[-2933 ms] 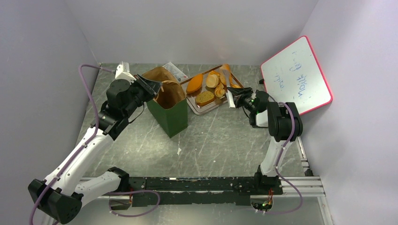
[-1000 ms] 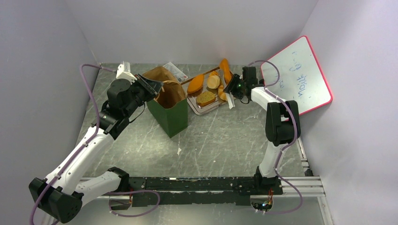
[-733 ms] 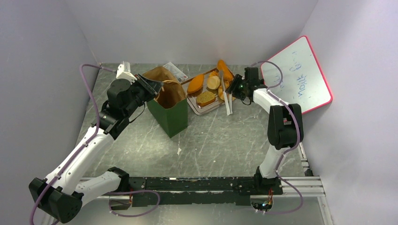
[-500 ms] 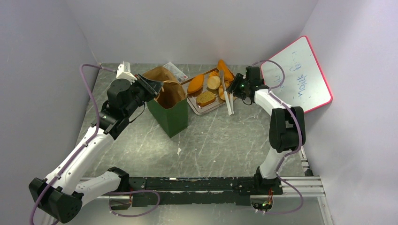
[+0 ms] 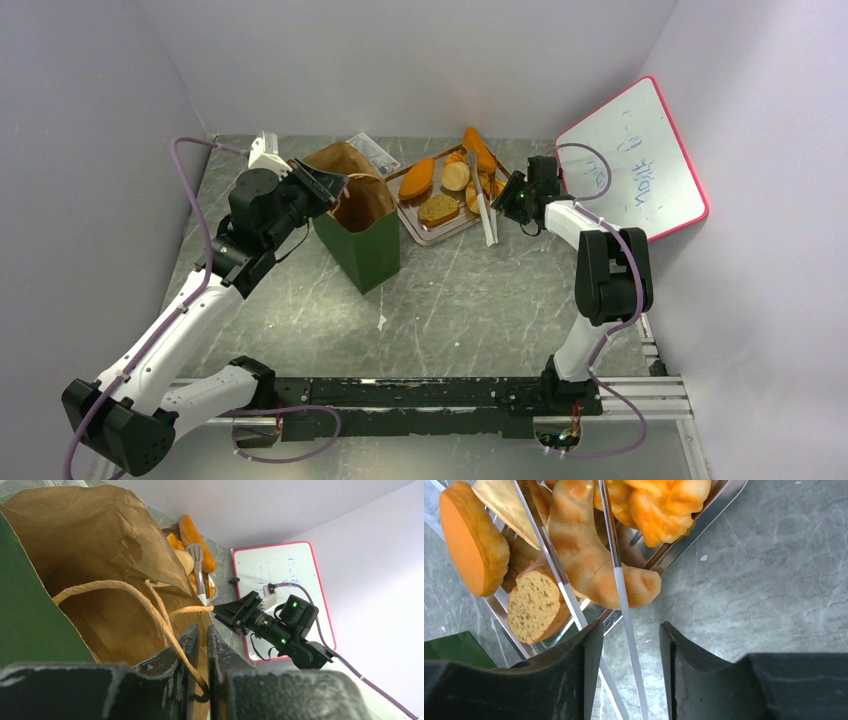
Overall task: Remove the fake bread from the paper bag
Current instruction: Pick up the clamp from the container, then place the clamp at the center of the board.
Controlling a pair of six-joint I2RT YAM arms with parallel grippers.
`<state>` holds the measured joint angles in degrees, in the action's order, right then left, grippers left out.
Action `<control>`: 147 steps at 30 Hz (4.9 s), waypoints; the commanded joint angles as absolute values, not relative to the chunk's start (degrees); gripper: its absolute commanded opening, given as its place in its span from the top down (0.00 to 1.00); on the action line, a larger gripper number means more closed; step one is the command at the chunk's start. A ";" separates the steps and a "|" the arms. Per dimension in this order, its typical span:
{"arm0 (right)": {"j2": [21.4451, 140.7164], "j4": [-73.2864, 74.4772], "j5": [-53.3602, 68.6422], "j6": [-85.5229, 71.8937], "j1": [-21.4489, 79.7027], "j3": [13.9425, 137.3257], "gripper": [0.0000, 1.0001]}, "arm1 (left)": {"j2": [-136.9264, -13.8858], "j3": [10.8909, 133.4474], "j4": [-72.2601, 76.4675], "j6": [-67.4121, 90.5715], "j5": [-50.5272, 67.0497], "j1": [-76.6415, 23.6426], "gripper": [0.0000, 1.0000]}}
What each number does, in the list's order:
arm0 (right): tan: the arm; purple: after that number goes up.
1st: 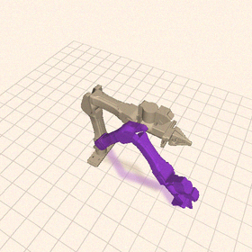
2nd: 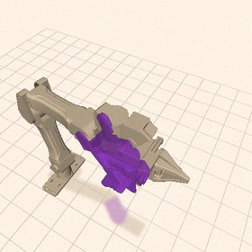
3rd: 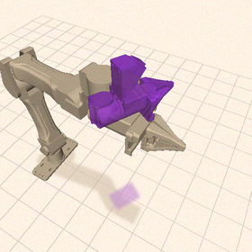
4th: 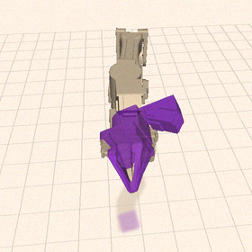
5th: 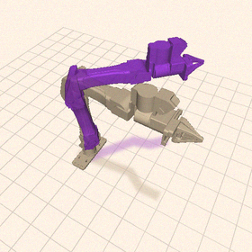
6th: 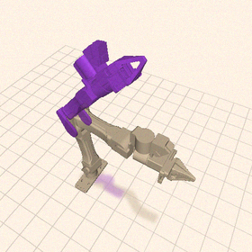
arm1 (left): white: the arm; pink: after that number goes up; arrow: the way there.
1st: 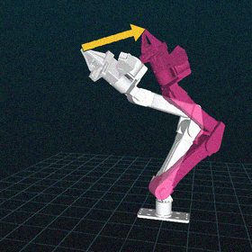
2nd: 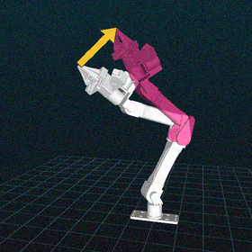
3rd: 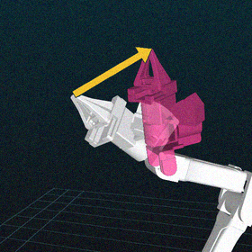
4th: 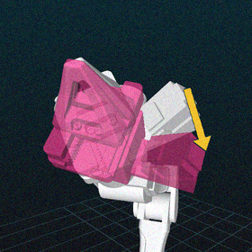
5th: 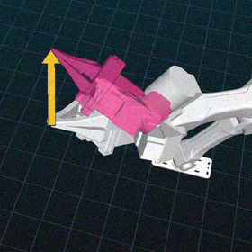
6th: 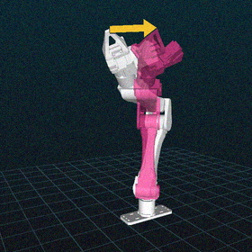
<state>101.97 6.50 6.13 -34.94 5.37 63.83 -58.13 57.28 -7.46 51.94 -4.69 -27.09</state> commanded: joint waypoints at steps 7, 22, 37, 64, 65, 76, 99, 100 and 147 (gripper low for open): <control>106.51 2.31 10.18 -35.07 4.99 64.18 0.69 | -58.87 56.78 -5.47 52.21 -3.87 -26.81 0.93; 104.30 3.02 10.45 -35.04 4.92 63.28 1.00 | -59.24 56.73 -5.36 52.37 -3.80 -26.81 0.93; 99.11 12.46 7.72 -33.18 4.97 66.44 1.00 | -58.69 57.47 -5.75 51.86 -3.92 -26.81 0.93; 87.77 14.99 7.35 -32.56 6.25 56.05 1.00 | -59.28 57.45 -4.73 52.75 -2.43 -26.81 0.93; 88.16 15.32 7.33 -32.40 6.40 55.81 1.00 | -59.30 57.40 -4.66 52.96 -2.17 -26.81 0.93; 81.45 17.31 5.65 -31.91 7.09 54.54 1.00 | -58.78 57.24 -5.37 52.95 -2.51 -26.81 0.93; 58.03 31.31 -11.18 -36.11 23.73 46.84 1.00 | -57.13 60.28 -12.20 41.43 -3.79 -24.36 0.93; 57.15 31.74 -11.54 -36.76 24.44 45.48 1.00 | -57.05 59.95 -12.21 41.39 -3.26 -24.02 0.93; 63.10 24.14 -18.42 -52.87 40.77 27.46 0.65 | -54.86 65.81 -30.87 40.00 -14.81 -22.62 0.38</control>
